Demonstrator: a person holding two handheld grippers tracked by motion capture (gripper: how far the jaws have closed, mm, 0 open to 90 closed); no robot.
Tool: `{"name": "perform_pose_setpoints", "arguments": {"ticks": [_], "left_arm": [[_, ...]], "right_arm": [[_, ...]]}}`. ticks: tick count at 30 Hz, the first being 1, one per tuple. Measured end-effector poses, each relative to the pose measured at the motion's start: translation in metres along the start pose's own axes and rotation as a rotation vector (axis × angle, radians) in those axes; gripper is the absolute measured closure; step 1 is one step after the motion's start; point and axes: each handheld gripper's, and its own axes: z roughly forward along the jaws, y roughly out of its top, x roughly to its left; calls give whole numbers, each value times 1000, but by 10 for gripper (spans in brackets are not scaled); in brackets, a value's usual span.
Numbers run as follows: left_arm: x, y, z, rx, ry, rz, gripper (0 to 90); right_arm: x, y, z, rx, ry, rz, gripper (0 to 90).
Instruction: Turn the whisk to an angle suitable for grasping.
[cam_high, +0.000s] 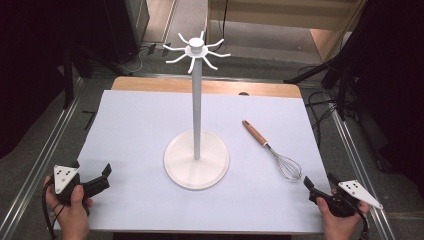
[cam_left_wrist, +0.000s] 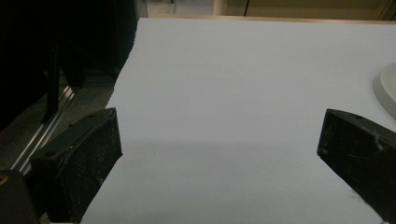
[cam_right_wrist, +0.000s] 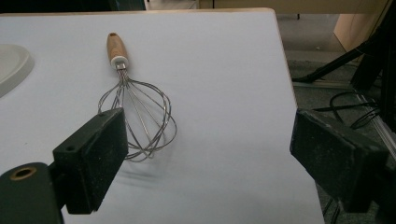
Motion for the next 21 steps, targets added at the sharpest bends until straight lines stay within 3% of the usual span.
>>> {"name": "perform_pose_setpoints", "arguments": {"ticks": [15, 21], "left_arm": [[0, 0, -1, -2, -2, -1, 2], [0, 0, -1, -5, -6, 2, 2]], "right_arm": [[1, 0, 1, 5, 1, -12, 128], [1, 0, -1, -17, -15, -13, 210]]}}
